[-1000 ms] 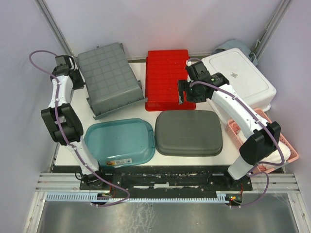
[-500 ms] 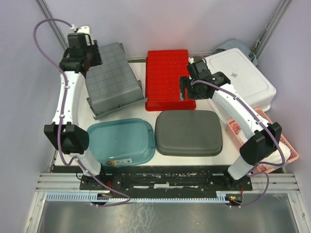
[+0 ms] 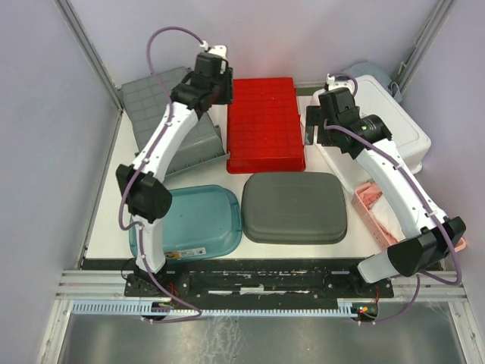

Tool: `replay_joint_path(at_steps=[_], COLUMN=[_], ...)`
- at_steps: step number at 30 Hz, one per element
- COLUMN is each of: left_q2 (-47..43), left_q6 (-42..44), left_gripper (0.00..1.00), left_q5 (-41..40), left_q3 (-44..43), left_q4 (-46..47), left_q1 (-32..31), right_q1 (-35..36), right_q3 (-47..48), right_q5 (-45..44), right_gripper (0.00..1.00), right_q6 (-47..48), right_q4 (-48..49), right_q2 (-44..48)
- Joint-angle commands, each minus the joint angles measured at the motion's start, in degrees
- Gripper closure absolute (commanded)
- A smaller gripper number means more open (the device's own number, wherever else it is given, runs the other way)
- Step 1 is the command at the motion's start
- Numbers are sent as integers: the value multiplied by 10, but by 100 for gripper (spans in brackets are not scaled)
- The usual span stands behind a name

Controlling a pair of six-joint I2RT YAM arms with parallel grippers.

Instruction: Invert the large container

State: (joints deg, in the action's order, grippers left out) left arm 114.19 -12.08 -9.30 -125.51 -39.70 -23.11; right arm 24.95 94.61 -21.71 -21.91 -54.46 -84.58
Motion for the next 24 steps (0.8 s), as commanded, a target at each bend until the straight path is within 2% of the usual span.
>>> replay_joint_path(at_steps=[1, 7, 13, 17, 21, 23, 24], left_q2=[44, 54, -36, -83, -117, -124, -125], left_q6=[-47, -72, -74, -79, -72, -75, -76], left_gripper=[53, 57, 57, 58, 57, 52, 48], left_q5=[-30, -8, -3, 9, 8, 14, 16], left_q3=[-7, 59, 204, 252, 222, 174, 145], left_q4=[3, -36, -66, -106, -126, -122, -117], left_q1=[-20, -27, -26, -26, -24, -22, -22], right_q1=[-8, -13, -25, -33, -37, -38, -38], right_q3=[-18, -33, -35, -32, -17, 1, 12], right_q5=[-20, -21, -27, -30, -34, -33, -32], right_gripper=[8, 7, 7, 7, 7, 0, 1], right_q6=[14, 16, 19, 21, 28, 29, 29], right_q4=[5, 8, 11, 12, 8, 0, -4], right_q2=[18, 25, 27, 25, 19, 15, 11])
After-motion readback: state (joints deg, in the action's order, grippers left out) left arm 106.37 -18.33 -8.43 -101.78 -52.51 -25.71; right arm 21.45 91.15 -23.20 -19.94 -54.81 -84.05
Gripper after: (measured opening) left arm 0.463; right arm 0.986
